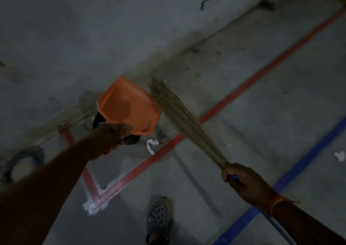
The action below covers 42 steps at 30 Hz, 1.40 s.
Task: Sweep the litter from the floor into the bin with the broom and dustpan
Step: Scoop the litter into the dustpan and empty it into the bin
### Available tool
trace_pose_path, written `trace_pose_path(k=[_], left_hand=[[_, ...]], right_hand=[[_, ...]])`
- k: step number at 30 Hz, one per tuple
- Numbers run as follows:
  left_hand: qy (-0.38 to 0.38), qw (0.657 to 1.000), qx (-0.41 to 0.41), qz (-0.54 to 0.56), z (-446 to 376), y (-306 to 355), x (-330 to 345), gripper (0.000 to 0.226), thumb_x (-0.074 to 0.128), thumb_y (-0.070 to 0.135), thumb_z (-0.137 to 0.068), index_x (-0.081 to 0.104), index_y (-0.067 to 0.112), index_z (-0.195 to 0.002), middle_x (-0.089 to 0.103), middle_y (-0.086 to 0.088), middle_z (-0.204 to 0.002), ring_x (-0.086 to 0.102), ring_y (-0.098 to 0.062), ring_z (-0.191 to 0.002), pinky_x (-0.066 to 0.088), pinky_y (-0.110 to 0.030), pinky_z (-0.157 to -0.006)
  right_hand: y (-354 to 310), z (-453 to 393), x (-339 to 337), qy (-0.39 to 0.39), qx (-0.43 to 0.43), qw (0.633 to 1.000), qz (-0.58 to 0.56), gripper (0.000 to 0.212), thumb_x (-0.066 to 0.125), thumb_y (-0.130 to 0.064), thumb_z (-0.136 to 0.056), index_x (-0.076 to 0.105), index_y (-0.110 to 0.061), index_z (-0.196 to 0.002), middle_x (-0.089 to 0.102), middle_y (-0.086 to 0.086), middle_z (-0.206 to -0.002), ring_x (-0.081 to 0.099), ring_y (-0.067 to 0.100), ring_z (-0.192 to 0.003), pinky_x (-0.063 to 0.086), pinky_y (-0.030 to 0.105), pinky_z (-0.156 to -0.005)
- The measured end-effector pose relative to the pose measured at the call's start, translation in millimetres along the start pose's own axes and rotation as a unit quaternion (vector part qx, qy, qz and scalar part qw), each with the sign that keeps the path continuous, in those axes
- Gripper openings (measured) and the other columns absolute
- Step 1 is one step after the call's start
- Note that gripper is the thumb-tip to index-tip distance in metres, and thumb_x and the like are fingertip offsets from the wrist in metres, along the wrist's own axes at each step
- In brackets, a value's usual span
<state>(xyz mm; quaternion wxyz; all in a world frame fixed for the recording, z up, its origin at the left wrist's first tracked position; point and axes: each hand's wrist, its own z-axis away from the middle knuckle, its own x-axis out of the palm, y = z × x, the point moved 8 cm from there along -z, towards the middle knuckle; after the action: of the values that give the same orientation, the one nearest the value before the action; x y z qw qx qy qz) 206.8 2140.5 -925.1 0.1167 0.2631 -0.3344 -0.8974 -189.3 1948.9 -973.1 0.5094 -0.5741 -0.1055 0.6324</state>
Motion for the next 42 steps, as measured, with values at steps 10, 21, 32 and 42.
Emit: trace_pose_path(k=[10,21,32,42], left_hand=[[-0.201,0.973,0.096,-0.063,0,112,292,0.039,0.05,-0.012,-0.096,0.069,0.016,-0.117,0.068,-0.012,-0.113,0.062,-0.006,-0.063,0.044,-0.014,-0.05],[-0.31,0.934,0.128,-0.124,61,167,612,0.041,0.05,-0.012,-0.095,0.069,0.016,-0.118,0.068,-0.003,-0.109,0.063,-0.006,-0.066,0.044,-0.017,-0.055],[-0.317,0.937,0.096,-0.112,86,156,765,0.044,0.048,-0.012,-0.095,0.071,0.021,-0.113,0.069,-0.006,-0.113,0.063,-0.008,-0.067,0.044,-0.02,-0.057],[-0.274,0.953,0.086,-0.099,34,141,760,0.046,0.046,-0.012,-0.096,0.071,0.023,-0.11,0.068,-0.005,-0.112,0.061,-0.012,-0.071,0.046,-0.019,-0.057]], right_hand=[[160,206,-60,0.138,0.165,0.976,-0.027,0.029,0.057,-0.012,-0.086,0.053,-0.041,-0.085,0.056,-0.012,-0.086,0.058,0.005,-0.076,0.049,0.027,-0.07],[341,429,-109,0.274,0.313,0.908,-0.052,0.036,0.07,-0.002,-0.08,0.056,-0.035,-0.081,0.059,-0.009,-0.081,0.058,0.005,-0.071,0.04,0.009,-0.059],[459,502,-135,0.243,0.4,0.881,-0.074,0.03,0.062,-0.01,-0.088,0.05,-0.036,-0.079,0.056,-0.004,-0.076,0.051,0.007,-0.058,0.038,0.02,-0.053],[525,420,-131,0.206,0.467,0.837,-0.197,0.025,0.05,-0.01,-0.088,0.058,-0.031,-0.077,0.052,-0.005,-0.066,0.049,0.015,-0.052,0.04,0.025,-0.049]])
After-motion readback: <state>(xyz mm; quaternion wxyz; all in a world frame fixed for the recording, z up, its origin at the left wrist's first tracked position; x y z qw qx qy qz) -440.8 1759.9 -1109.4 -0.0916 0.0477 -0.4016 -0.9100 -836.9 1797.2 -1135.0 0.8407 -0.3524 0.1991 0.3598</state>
